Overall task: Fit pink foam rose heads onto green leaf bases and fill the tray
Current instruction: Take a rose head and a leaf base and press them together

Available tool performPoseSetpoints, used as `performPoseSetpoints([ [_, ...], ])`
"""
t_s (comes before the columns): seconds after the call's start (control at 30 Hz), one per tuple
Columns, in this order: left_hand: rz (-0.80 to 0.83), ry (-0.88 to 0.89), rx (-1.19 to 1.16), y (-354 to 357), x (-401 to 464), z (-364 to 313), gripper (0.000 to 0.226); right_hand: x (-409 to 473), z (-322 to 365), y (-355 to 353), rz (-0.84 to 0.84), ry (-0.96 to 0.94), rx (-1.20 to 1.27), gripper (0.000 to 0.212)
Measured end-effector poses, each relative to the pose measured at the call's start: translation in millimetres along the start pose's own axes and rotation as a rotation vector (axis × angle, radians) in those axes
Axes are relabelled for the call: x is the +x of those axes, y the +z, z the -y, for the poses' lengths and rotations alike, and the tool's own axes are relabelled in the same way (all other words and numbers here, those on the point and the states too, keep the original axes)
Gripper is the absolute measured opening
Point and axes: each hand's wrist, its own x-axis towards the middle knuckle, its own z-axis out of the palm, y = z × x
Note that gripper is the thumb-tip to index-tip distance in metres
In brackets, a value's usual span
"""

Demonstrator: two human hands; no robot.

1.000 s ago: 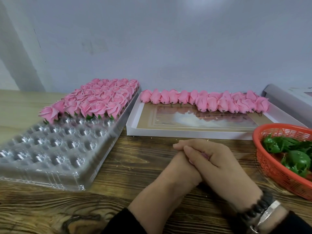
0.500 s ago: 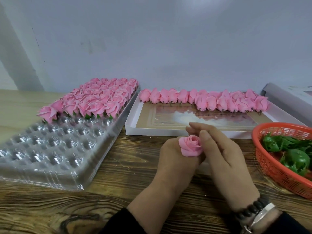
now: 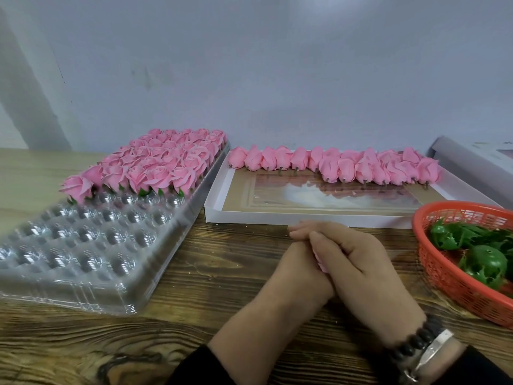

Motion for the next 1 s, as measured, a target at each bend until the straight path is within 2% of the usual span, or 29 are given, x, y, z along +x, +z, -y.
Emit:
performPoseSetpoints([
  [0.07,0.069,-0.104,-0.104,-7,-5,-1,0.026,0,2,-3,0.105,0.020,-0.011,0.029],
  [0.13,0.149,-0.155,-0.081,-7,-9,-3,0.021,-1,4,-5,0.207,0.066,0.025,0.030],
  [0.23,0.129,-0.174,-0.032,-5,-8,-5,0.024,-3,6,-7,0.279,0.116,0.081,0.028],
  [0.33,0.089,-0.094,-0.037,-7,-6,-5,0.021,-4,9,-6,0.140,0.113,0.252,0.023],
  [0.43,-0.031,0.009,-0.048,-9,-4,-1,0.027,-1,4,-10,-0.111,0.136,0.403,0.037],
  [0.5,-0.099,0.061,0.015,-8,-3,2,0.031,0,2,-9,-0.174,0.113,0.391,0.039],
  [0.57,-0.113,0.094,0.076,-6,-2,3,0.032,-1,4,-3,-0.163,0.076,0.363,0.036],
  [0.7,-0.151,0.096,0.264,1,1,8,0.017,-5,3,7,-0.079,0.014,0.086,0.028],
  [0.8,-0.124,0.053,0.162,3,-1,6,0.018,-4,2,5,-0.043,-0.001,-0.011,0.028],
  [0.9,-0.115,0.045,0.156,0,-6,0,0.032,-2,4,2,0.026,-0.019,-0.049,0.030],
  [1.0,0.013,0.005,0.096,-3,-4,-6,0.030,-1,6,-2,0.112,-0.021,-0.074,0.033],
])
